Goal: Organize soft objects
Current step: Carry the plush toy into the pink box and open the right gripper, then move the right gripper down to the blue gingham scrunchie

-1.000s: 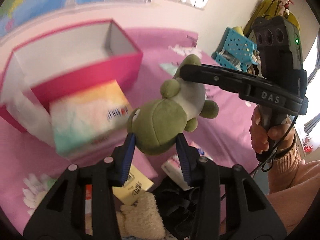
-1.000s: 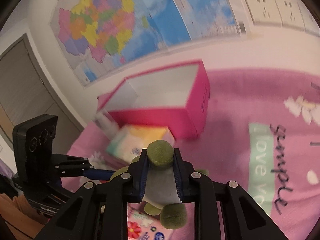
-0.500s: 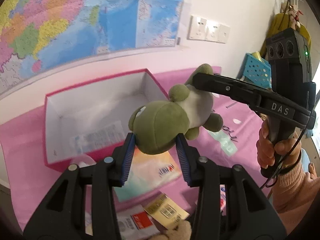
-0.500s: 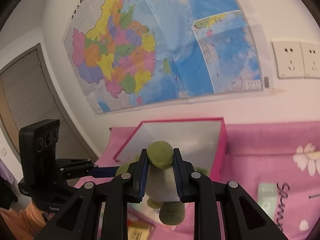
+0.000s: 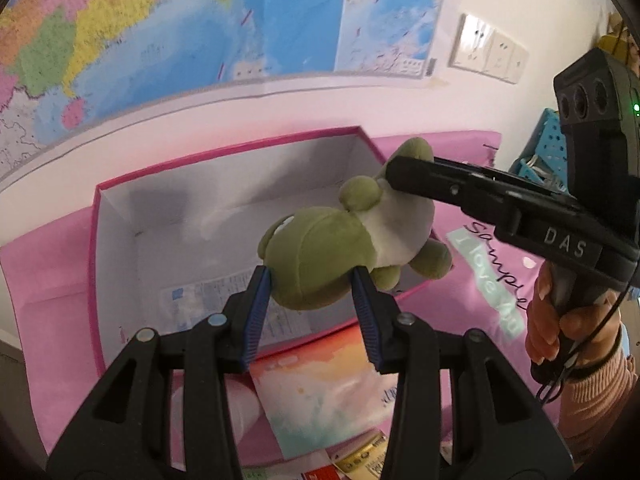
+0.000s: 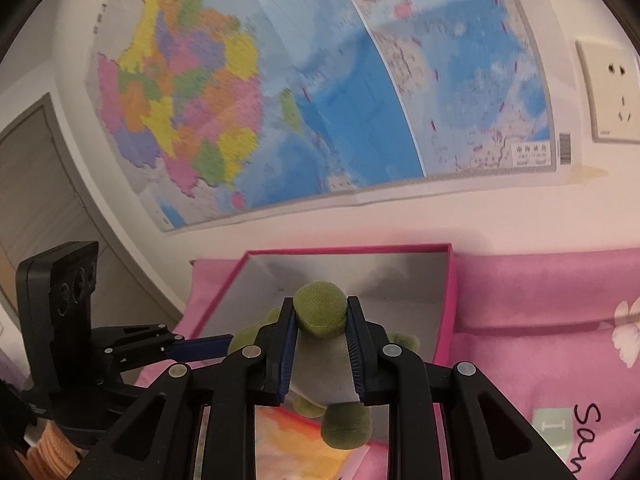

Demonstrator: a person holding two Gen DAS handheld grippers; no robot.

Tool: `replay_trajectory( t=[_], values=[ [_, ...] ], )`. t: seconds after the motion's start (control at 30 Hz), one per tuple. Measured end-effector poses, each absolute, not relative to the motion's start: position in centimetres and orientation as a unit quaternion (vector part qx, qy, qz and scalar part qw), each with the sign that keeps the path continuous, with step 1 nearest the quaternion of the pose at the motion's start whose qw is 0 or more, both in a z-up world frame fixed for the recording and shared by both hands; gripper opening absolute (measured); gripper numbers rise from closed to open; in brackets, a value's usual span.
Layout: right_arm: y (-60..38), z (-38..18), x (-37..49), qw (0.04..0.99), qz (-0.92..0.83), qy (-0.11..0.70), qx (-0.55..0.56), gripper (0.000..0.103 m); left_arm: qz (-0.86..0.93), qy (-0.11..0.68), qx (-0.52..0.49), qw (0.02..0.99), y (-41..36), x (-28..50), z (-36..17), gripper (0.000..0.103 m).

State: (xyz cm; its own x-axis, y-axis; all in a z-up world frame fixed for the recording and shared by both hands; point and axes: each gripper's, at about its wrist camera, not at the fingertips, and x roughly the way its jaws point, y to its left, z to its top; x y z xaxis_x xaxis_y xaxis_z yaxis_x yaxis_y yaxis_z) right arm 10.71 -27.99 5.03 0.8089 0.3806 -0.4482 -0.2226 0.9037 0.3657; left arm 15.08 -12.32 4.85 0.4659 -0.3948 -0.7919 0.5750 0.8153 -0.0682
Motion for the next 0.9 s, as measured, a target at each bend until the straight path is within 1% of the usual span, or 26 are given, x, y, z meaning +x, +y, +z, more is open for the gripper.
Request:
replay_trajectory(
  t=[0.13,0.2,0.27,0.37,0.4,0.43,0.5,0.57,0.83,0.9],
  values=[
    [-28.0,3.8,12.1,0.936,0.147,0.286,0.144,0.024,-0.279,0.437,0.105,0.849,-12.9,15.6,4.0,0.044],
    [-27.8,3.3,12.5,0.937,0.133,0.294,0.134,0.028,-0.273,0.434,0.109,0.852,-13.2,15.4,4.1,0.044],
    [-27.6,3.1,12.6,0.94,0.116,0.298,0.121,0.038,-0.269,0.424,0.111,0.857,-13.1,14.8,4.4,0.044],
    [-27.5,3.3,11.7,0.945,0.105,0.289,0.11,0.039,-0.276,0.405,0.106,0.865,-12.3,13.5,5.3,0.045],
    [-27.6,3.5,11.3,0.947,0.103,0.284,0.107,0.041,-0.277,0.397,0.102,0.869,-11.9,12.8,5.8,0.048],
    [-27.7,3.7,10.7,0.949,0.104,0.279,0.106,0.043,-0.277,0.392,0.099,0.872,-11.5,12.5,6.1,0.057],
    [-27.9,4.1,9.6,0.949,0.117,0.272,0.11,0.047,-0.284,0.372,0.085,0.88,-10.3,10.9,7.1,0.068],
    [-28.1,4.5,8.2,0.95,0.127,0.265,0.109,0.05,-0.285,0.353,0.077,0.888,-9.3,9.4,7.9,0.068],
    [-28.8,4.4,3.0,0.939,0.18,0.269,0.118,0.055,-0.281,0.326,0.045,0.902,-5.4,5.7,10.3,0.068],
    [-28.8,4.2,1.9,0.935,0.195,0.271,0.12,0.059,-0.28,0.324,0.031,0.903,-4.2,5.1,10.7,0.068]
  ],
)
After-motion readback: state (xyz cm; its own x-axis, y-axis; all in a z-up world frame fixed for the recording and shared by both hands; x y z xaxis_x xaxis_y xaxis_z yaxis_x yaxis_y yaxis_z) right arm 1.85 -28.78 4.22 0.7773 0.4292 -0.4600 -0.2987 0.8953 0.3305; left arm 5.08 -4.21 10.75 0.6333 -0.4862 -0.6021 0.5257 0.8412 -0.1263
